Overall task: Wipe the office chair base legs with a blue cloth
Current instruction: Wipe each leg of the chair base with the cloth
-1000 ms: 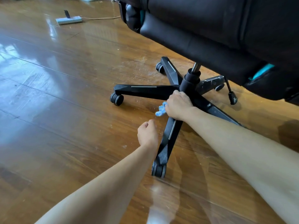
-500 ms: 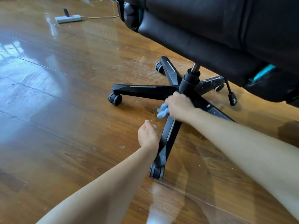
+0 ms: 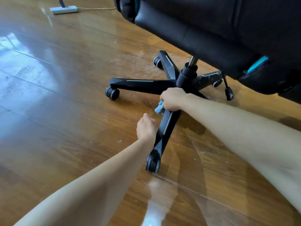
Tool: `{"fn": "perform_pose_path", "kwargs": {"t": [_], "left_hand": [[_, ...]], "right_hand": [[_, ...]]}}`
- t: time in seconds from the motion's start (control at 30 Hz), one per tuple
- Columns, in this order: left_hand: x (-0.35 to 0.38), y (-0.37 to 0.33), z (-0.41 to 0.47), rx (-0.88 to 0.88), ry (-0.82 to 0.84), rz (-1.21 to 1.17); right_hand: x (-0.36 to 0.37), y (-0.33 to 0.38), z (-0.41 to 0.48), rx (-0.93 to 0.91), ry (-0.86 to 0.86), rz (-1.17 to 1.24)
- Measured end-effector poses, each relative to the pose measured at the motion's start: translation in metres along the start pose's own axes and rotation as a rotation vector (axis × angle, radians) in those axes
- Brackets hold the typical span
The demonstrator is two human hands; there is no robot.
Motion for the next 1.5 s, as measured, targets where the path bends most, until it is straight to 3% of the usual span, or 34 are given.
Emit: {"fn": "perform_pose_path", "kwargs": {"t": [0.17,0.3,0.4,0.5,0.6,0.77,0.83,1.0,1.13,1.2,1.5], "left_hand": [[-0.006,0.006,0.001,0.013,0.035,0.043],[-0.017,0.001,0.003,-0.010,0.026,0.006],[-0.020,-0.005,0.000,-0.020,0.025,-0.019],[-0.020,-0.006,0.000,-0.033,0.002,-0.003],[-0.017,-0.005,0.000,-0.007,-0.014,0.032],[-0.013,-0.001,-0.003,0.091,0.025,0.153],[-0.010,0.000,-0.006,0.105,0.082,0.186],[-0.002,-0.008,-0.011,0.109,0.189,0.166],[0.005,-0.012,-0.010,0.098,0.203,0.147],[0.008,-0.010,-0.012,0.079,0.190,0.152],[0.002,-0.006,-0.018,-0.041,0.171,0.037]], "right_hand": [[0.005,-0.004,-0.001,0.045,-0.128,-0.035],[0.041,0.006,-0.062,0.051,-0.466,0.275],[0.079,0.041,-0.125,-0.043,-0.685,0.470],[0.106,0.080,-0.159,-0.179,-0.696,0.558],[0.099,0.065,-0.138,-0.260,-0.687,0.492],[0.058,-0.030,-0.054,0.258,-0.656,0.594],[0.051,-0.045,-0.044,0.372,-0.641,0.661],[0.071,0.015,-0.098,0.426,-0.702,0.705],[0.115,0.084,-0.170,0.264,-0.654,0.933],[0.126,0.091,-0.178,0.269,-0.634,1.021],[0.088,-0.019,-0.063,0.794,-0.715,1.016]]}}
Point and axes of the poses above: each hand's wrist, its own z-axis towards the middle knuckle, its own x-axis out of the palm, y = z × x, the point moved 4 cm from there along z, towards the middle knuckle, and after that the axes turned 2 degrees about x, right-handed, at the moved point
